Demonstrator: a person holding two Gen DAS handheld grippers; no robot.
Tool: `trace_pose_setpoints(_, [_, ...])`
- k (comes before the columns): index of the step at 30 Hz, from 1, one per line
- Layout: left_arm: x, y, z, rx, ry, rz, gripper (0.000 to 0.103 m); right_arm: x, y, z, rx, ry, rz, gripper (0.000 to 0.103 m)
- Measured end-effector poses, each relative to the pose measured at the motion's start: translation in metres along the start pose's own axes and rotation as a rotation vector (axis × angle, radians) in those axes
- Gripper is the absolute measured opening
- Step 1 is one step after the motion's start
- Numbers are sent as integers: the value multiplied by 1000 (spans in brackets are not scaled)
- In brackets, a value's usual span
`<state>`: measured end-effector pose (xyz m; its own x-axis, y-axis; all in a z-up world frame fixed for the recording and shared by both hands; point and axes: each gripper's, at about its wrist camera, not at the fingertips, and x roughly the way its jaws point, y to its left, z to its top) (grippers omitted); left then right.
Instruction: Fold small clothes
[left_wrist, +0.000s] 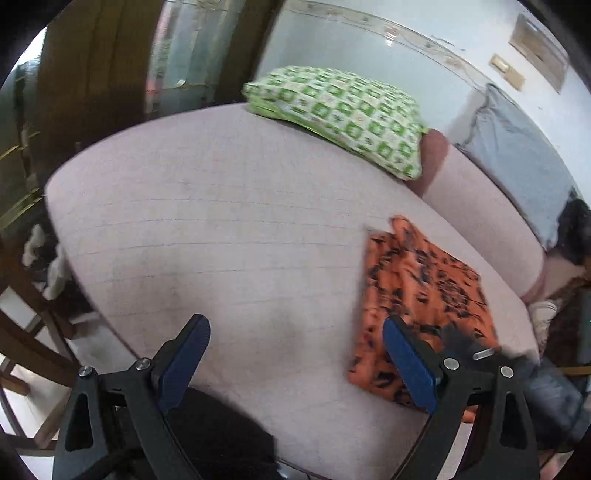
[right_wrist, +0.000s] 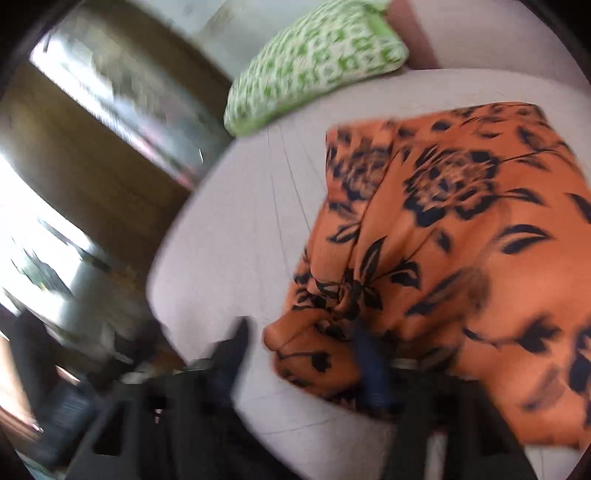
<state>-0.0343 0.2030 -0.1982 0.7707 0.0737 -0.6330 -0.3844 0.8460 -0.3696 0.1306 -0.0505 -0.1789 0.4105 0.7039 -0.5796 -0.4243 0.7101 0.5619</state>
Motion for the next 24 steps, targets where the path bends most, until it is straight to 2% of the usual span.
trace_pose_setpoints(3, [5, -25, -1, 26, 35, -123, 95, -54, -20, -3, 56, -130, -8, 81])
trace_pose_setpoints(5, [19, -42, -3, 65, 90, -163, 95, -77, -41, -12, 110, -177, -46, 82])
trace_pose_setpoints(7, [35, -54, -8, 70, 155, -160, 95, -88, -58, -16, 159, -193, -52, 82])
trace_pose_setpoints(9, [44, -59, -14, 36, 212, -182, 89, -94, -73, -21, 200, -201, -48, 82])
trace_pose_setpoints(13, [52, -80, -24, 102, 226, -169, 76, -93, -92, -18, 243, -203, -32, 82])
trace_pose_setpoints(16, [73, -83, -22, 88, 289, -151, 68, -103, -87, -23, 230, -205, -20, 82])
trace_pose_setpoints(17, [81, -82, -22, 67, 313, -149, 62, -103, -87, -22, 223, -201, -13, 82])
trace_pose_setpoints(18, [88, -80, -21, 51, 331, -145, 44, -104, -86, -23, 218, -198, -12, 82])
trace_pose_setpoints(20, [95, -77, -18, 22, 355, -181, 17, -102, -86, -23, 221, -192, -9, 82])
trace_pose_setpoints(21, [90, -78, -16, 26, 334, -191, 13, -103, -86, -23, 224, -191, -9, 82])
trace_pose_setpoints(22, [78, -80, -15, 46, 277, -187, 12, -102, -86, -22, 225, -191, -9, 82])
trace_pose_setpoints(24, [34, -92, -15, 125, 70, -152, 11, -106, -84, -20, 210, -198, -10, 82])
